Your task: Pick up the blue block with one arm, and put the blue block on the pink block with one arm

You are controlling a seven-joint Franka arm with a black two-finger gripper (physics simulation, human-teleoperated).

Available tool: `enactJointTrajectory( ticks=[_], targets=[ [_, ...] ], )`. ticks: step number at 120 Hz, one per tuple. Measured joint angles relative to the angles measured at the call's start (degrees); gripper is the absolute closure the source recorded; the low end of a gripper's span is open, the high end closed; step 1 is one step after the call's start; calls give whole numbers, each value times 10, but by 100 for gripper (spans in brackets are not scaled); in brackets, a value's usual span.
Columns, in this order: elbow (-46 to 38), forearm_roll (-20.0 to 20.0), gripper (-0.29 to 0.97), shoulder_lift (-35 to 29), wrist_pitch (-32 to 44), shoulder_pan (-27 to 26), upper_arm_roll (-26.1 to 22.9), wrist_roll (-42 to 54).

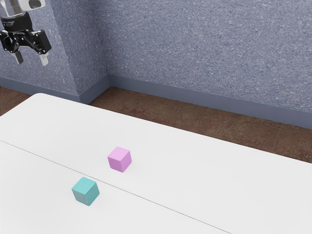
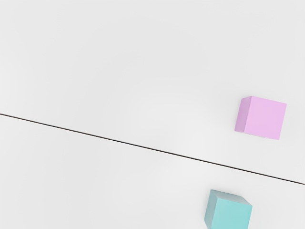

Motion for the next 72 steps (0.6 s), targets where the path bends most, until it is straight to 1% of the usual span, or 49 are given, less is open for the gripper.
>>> enactJointTrajectory(
  ticks=[17,23,28,31,33,37,44,51,55,60,72],
  targets=[
    [0,-3,0,1,0,-1,1,0],
    [52,-4,0,-8,-11,1,-3,0],
    [100,-9,0,-37,-27,14,-27,0],
    [109,-19,0,-58,-39,11,-37,-1],
    [101,-25,0,-78,-46,7,-45,-2],
    [35,-28,0,-143,-51,4,-71,-5],
    [-140,-30,0,-266,-43,1,-106,-11],
    [-295,-29,0,-351,-22,0,-132,-18],
    [-358,-29,0,-376,-8,-1,-147,-22],
    [-421,-29,0,-392,13,-1,-168,-29],
    [-506,-31,0,-400,67,-1,-194,-46]
  ],
)
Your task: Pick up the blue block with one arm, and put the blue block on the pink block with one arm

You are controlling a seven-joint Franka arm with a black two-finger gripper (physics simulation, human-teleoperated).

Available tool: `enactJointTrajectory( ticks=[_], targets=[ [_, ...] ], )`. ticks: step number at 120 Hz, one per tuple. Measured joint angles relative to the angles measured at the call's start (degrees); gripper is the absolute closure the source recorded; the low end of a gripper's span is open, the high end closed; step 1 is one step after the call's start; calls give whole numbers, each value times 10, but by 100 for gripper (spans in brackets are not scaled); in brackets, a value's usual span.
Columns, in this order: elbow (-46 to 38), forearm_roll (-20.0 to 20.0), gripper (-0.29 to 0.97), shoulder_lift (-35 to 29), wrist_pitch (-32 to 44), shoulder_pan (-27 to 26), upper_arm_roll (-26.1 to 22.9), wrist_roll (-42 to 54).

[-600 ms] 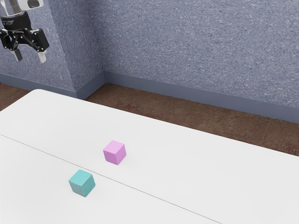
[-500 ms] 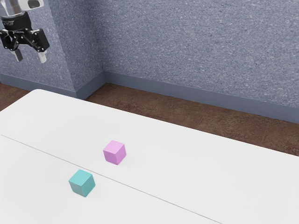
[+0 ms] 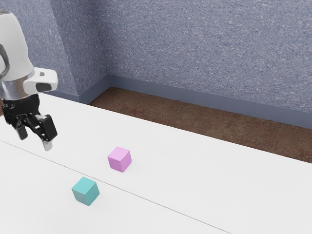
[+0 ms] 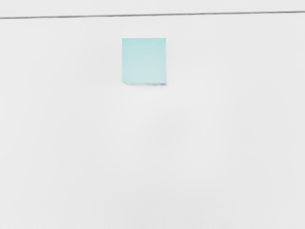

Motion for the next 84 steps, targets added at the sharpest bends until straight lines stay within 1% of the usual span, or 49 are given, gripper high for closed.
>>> enactJointTrajectory(
  ticks=[7,16,23,31,49,60,66,71,84],
  targets=[
    [-21,-2,0,5,29,0,-17,-9],
    [-65,-16,0,12,77,-1,-41,-19],
    [-90,-24,0,18,113,-1,-47,-26],
    [-127,-30,0,25,171,0,-49,-34],
    [-151,-36,0,100,276,2,-50,-48],
    [-155,-73,0,171,343,2,-65,-53],
    [-155,-89,0,195,377,2,-71,-56],
    [-155,-97,0,206,400,4,-73,-57],
    [-154,-108,0,245,463,41,-74,-47]
  ],
)
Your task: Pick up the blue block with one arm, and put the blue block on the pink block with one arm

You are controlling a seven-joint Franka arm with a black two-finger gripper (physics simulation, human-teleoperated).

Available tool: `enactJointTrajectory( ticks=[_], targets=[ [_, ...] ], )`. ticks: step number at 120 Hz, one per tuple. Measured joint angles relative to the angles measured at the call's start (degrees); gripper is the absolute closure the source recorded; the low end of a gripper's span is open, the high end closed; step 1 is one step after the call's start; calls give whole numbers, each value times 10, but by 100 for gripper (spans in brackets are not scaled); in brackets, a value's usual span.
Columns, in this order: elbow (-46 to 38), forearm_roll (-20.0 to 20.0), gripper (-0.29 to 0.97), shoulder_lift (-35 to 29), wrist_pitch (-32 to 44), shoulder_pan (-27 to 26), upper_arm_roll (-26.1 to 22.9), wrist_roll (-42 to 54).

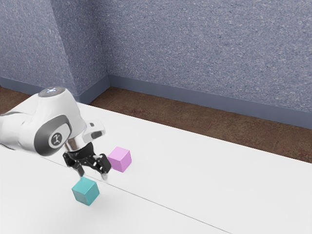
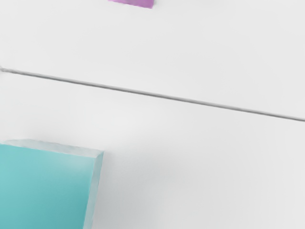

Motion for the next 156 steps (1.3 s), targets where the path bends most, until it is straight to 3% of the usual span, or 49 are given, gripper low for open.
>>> enactJointTrajectory(
  ticks=[21,43,81,156],
  targets=[
    [6,-6,0,39,50,19,1,34],
    [9,2,0,48,39,38,4,74],
    [25,50,0,83,-3,56,5,116],
    [24,55,0,125,38,69,7,123]
  ],
)
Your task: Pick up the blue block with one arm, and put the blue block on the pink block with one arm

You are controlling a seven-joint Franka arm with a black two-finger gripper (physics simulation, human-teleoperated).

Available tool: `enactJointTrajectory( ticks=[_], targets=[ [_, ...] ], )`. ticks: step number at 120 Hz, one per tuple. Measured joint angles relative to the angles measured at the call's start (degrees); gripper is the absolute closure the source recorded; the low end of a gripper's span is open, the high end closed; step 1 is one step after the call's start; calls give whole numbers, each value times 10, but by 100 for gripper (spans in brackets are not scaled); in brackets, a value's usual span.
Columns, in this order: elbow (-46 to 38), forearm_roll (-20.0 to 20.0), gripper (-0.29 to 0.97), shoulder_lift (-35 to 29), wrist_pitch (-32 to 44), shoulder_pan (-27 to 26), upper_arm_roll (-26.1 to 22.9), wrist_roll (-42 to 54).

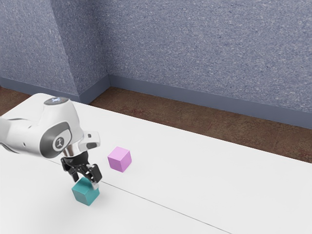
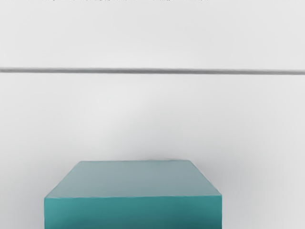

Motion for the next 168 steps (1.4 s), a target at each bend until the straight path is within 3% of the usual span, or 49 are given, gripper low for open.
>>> enactJointTrajectory(
  ticks=[46,105,168],
  targets=[
    [-3,-12,0,29,42,0,0,-14],
    [-35,-15,0,0,59,1,0,-22],
    [-39,-16,2,25,72,1,0,-25]
  ],
)
